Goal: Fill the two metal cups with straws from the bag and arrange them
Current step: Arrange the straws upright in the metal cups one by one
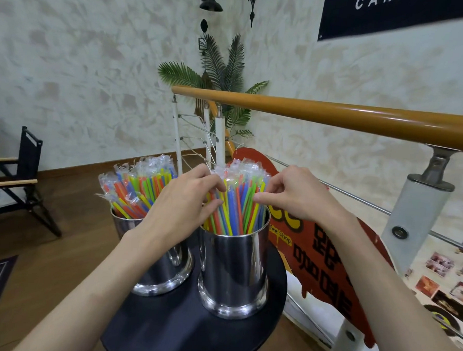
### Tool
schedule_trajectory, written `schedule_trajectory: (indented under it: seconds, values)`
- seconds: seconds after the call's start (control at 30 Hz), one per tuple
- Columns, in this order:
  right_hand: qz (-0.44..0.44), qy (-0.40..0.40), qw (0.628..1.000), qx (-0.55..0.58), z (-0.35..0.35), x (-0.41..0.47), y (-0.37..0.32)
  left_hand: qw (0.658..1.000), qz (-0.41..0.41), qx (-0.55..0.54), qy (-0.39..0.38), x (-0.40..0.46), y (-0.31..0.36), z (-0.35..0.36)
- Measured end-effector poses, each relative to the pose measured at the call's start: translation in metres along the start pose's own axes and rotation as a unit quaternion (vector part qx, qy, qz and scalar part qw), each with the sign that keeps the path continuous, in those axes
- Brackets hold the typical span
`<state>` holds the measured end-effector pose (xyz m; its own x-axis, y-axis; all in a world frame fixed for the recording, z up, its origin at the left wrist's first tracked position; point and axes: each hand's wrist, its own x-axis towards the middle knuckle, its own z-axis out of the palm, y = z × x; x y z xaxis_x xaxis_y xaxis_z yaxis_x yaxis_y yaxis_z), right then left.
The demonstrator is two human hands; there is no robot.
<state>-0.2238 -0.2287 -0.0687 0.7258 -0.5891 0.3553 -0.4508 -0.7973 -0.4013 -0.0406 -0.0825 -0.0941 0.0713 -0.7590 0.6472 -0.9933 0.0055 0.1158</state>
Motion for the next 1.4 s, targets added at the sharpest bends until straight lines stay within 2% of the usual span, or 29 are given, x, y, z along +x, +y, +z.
schedule_trajectory:
  seconds: [0.1, 0.23, 0.43, 0.5, 0.6, 0.7, 0.77, 0.83, 0.87, 0.93, 1.0, 1.1, 1.4]
  values:
    - [-0.006, 0.029, 0.999, -0.013, 0.008, 0.001, -0.006, 0.998, -0.028, -0.047, 0.032, 0.0, 0.003, 0.0]
    - [-0.006, 0.057, 0.998, 0.024, 0.007, 0.001, -0.008, 0.993, -0.076, -0.045, 0.082, 0.0, 0.001, -0.003]
    - [0.032, 0.071, 0.996, 0.048, 0.011, 0.001, -0.015, 0.992, -0.088, -0.057, 0.073, 0.0, 0.002, -0.004]
    - [0.042, 0.074, 0.995, 0.053, 0.011, 0.001, -0.017, 0.984, -0.114, -0.103, 0.09, 0.002, 0.002, -0.006]
    - [0.043, 0.056, 0.997, 0.014, 0.012, 0.0, -0.018, 0.95, -0.177, -0.231, 0.111, 0.006, 0.002, -0.011]
    - [0.048, 0.047, 0.998, -0.001, 0.017, -0.001, -0.019, 0.926, -0.216, -0.295, 0.089, 0.005, 0.005, -0.008]
    - [0.053, 0.054, 0.997, -0.003, 0.02, 0.0, -0.02, 0.944, -0.207, -0.249, 0.069, 0.002, 0.007, -0.002]
    - [0.06, 0.067, 0.996, -0.009, 0.023, 0.001, -0.023, 0.983, -0.149, -0.088, 0.059, -0.002, 0.009, 0.002]
    - [0.062, 0.077, 0.995, -0.014, 0.025, 0.001, -0.025, 0.992, -0.111, -0.004, 0.062, -0.003, 0.011, 0.003]
    - [0.061, 0.099, 0.993, -0.019, 0.028, 0.001, -0.028, 0.992, -0.041, 0.097, 0.073, -0.003, 0.015, 0.001]
    - [0.056, 0.116, 0.992, -0.015, 0.031, 0.0, -0.031, 0.986, 0.017, 0.147, 0.079, -0.003, 0.016, 0.001]
    - [0.05, 0.125, 0.991, -0.001, 0.034, 0.0, -0.033, 0.98, 0.069, 0.169, 0.082, -0.002, 0.013, -0.002]
    - [0.08, 0.069, 0.992, 0.064, 0.031, 0.004, -0.03, 0.983, 0.087, 0.157, 0.034, -0.001, 0.005, -0.004]
